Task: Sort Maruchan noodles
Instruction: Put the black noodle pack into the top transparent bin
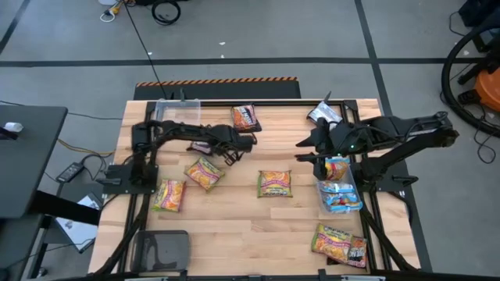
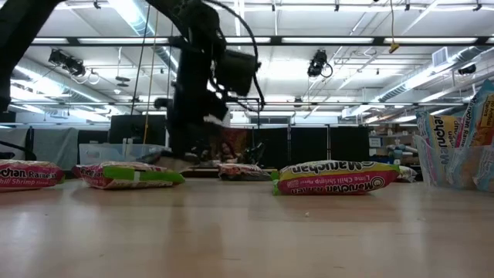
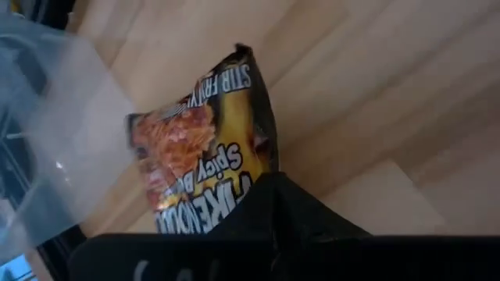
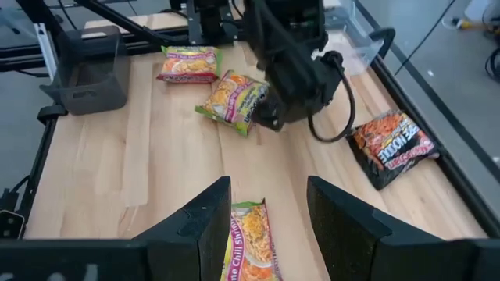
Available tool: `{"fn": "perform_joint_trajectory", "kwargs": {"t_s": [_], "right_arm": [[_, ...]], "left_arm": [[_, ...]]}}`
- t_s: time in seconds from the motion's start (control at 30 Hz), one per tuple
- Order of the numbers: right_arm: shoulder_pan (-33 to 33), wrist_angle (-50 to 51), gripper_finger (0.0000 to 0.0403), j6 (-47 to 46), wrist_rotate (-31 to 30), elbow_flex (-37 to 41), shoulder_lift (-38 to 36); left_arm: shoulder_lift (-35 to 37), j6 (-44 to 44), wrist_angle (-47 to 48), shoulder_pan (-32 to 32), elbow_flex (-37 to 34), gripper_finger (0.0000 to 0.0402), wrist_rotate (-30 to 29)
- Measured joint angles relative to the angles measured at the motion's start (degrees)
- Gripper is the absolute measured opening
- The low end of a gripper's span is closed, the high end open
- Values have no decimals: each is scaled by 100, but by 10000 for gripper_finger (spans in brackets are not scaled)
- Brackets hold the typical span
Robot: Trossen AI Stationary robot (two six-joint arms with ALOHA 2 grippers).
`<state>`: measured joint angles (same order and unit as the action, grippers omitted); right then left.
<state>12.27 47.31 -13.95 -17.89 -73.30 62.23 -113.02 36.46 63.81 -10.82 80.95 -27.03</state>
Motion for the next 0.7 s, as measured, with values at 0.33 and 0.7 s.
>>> {"fn": "perform_joint_trajectory", "kwargs": {"t_s": [0.33, 0.7], "right_arm": [[0, 4, 174, 572, 27, 0, -346], [-7, 0, 174, 1086, 438, 0, -417]], "left_arm": [[2383, 45, 626, -329, 92, 5, 622], [4005, 270, 1397, -2095, 95, 4, 354]]}}
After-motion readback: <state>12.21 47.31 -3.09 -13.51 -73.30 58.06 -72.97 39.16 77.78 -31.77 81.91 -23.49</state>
